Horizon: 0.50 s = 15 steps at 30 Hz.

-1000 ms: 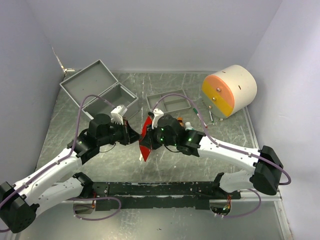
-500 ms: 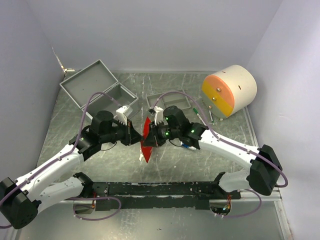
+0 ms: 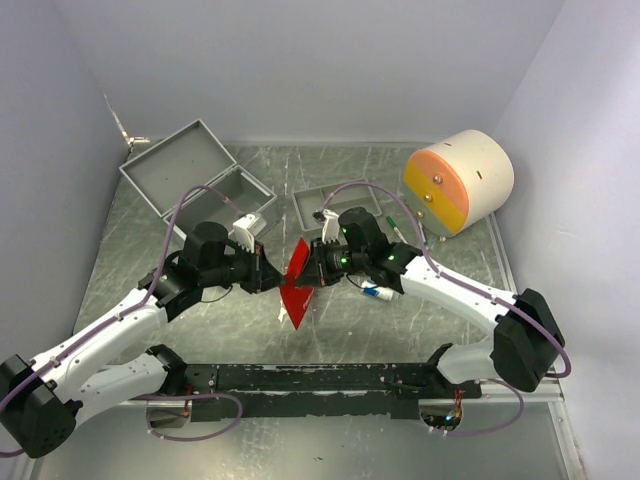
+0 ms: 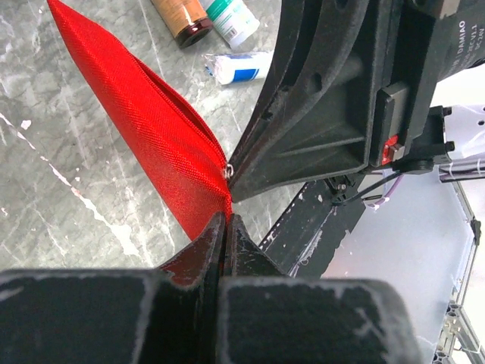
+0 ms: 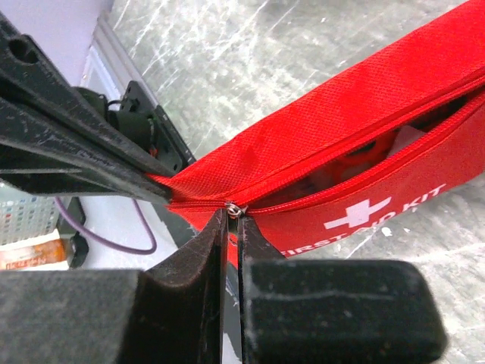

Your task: Organize the medicine kit

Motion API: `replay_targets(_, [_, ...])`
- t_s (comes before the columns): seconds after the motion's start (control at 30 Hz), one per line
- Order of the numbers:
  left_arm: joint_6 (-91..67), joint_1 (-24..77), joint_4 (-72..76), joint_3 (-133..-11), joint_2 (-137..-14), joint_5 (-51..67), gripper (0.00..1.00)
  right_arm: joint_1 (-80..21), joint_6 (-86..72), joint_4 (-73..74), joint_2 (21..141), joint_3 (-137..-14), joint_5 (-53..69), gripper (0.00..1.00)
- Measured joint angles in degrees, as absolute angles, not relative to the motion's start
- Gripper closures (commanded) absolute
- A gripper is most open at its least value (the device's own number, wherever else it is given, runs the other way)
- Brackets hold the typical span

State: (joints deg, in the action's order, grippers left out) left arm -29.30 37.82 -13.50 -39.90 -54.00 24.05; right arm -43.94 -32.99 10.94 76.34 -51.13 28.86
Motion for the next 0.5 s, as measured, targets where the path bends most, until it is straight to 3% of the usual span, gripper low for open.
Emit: replay_targets(0.5, [-28.9,37.7,-14.0,-39.9,-54.2,22.1,0.93,-44.3,-35.0,11.9,74.0,-49.8,6.9,1.00])
